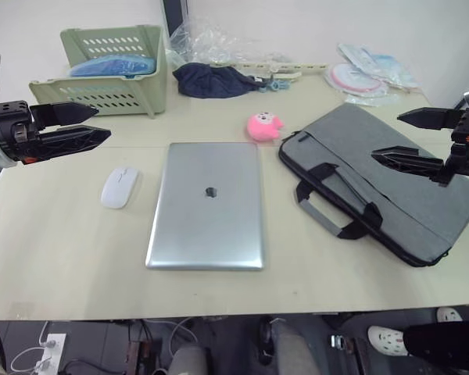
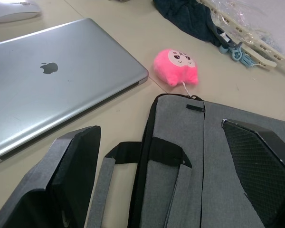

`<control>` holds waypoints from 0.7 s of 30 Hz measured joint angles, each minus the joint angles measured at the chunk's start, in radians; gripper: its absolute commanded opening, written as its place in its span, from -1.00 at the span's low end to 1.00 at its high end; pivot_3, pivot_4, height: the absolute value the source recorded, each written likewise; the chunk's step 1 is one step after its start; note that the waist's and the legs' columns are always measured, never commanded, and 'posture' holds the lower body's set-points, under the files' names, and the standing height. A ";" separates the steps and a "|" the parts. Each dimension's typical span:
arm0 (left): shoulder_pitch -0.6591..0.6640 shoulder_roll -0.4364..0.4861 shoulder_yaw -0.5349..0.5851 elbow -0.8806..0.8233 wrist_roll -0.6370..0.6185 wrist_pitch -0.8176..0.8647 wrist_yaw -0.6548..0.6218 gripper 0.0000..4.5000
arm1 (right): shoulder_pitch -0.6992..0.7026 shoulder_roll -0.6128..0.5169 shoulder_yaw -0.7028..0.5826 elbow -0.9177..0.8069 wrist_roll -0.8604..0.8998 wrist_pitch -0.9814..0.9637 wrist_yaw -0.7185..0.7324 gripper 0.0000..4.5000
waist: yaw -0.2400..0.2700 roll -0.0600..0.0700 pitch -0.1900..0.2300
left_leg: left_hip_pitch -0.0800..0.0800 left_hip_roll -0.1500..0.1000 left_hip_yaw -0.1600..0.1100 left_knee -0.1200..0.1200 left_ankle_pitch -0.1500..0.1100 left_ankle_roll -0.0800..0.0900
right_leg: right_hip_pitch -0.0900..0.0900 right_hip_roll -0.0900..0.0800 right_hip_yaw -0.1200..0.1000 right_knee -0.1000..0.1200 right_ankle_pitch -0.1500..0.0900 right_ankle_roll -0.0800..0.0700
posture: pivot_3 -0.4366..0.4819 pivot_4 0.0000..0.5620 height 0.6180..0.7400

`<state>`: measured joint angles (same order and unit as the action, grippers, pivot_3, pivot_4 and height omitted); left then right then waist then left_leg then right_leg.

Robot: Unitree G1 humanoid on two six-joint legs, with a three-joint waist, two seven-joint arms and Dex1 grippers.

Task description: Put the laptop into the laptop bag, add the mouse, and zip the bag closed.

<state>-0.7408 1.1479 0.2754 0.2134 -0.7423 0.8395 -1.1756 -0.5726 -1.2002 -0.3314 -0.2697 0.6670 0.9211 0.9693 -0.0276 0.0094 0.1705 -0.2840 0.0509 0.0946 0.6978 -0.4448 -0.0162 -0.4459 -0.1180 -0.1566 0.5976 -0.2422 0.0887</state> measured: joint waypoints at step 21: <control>0.024 -0.008 0.030 0.008 0.022 -0.043 0.003 1.00 | -0.010 0.024 0.018 -0.001 0.001 -0.003 -0.026 0.97 | -0.002 0.000 0.000 | 0.000 0.000 0.000 0.000 0.000 0.000 | 0.000 0.000 0.000 0.000 0.000 0.000 | -0.05 -0.47 1.00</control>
<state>-0.7172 1.1396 0.3059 0.2218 -0.7204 0.7970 -1.1729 -0.5825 -1.1761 -0.3130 -0.2710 0.6683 0.9184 0.9429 -0.0292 0.0093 0.1705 -0.2838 0.0509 0.0946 0.6980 -0.4448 -0.0161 -0.4460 -0.1180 -0.1567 0.5978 -0.2422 0.0887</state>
